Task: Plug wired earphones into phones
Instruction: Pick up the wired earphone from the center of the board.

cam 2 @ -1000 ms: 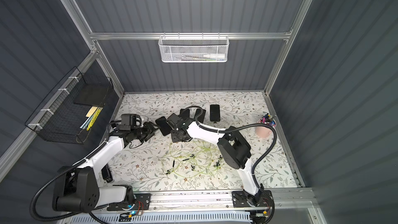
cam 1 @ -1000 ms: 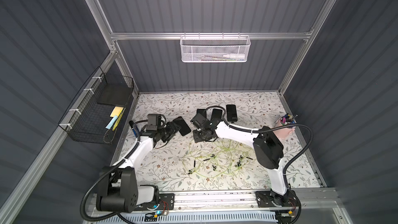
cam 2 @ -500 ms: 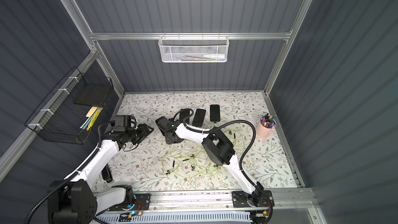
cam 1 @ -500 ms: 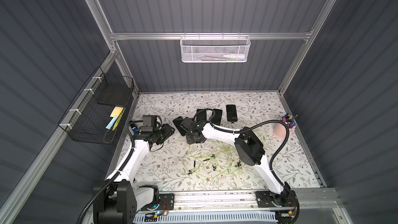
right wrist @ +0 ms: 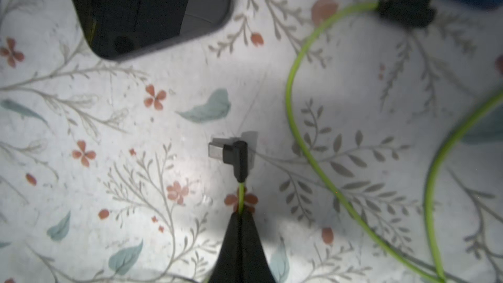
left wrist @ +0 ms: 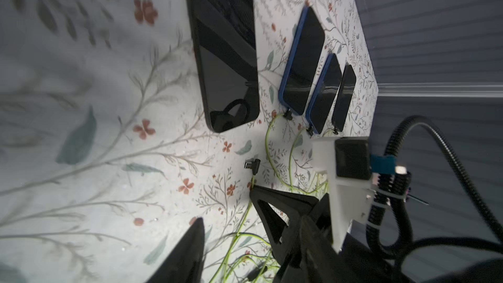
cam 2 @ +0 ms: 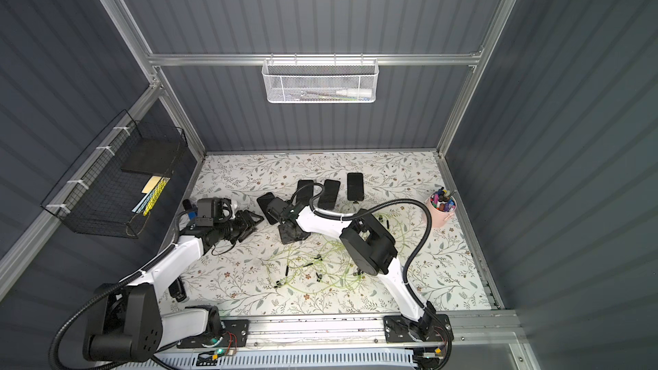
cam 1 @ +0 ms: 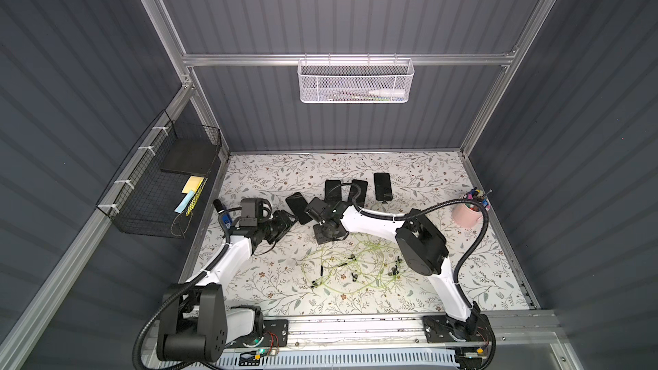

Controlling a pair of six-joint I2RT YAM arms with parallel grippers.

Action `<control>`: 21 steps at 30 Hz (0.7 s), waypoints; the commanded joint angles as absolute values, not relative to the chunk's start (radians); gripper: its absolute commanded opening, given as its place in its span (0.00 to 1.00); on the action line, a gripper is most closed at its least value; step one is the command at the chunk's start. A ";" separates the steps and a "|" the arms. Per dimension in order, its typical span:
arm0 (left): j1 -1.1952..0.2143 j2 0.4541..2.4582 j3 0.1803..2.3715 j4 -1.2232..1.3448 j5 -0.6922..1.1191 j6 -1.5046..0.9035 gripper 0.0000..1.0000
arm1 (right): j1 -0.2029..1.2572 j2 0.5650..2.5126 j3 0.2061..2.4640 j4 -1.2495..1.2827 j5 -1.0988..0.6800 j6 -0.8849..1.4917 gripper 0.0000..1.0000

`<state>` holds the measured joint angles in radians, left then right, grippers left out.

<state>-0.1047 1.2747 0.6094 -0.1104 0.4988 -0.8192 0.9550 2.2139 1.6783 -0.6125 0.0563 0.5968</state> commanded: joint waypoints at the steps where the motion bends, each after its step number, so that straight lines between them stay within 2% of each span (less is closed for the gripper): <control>1: -0.155 1.300 0.547 0.120 0.566 -0.952 0.52 | 0.933 2.148 1.586 -0.548 -0.029 0.592 0.00; 5: -0.230 1.369 0.515 0.267 0.567 -0.992 0.50 | 0.912 2.073 1.506 -0.461 -0.099 0.597 0.00; 9: -0.238 1.439 0.492 0.376 0.576 -1.026 0.47 | 0.879 2.030 1.433 -0.360 -0.183 0.641 0.00; 21: -0.259 1.588 0.540 0.451 0.633 -1.018 0.35 | 0.836 1.977 1.345 -0.252 -0.377 0.684 0.00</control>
<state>-0.2520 1.5589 0.5114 0.4244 0.5941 -1.0286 0.8345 2.0052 1.3613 -0.2825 -0.3004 0.6716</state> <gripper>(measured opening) 0.352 0.047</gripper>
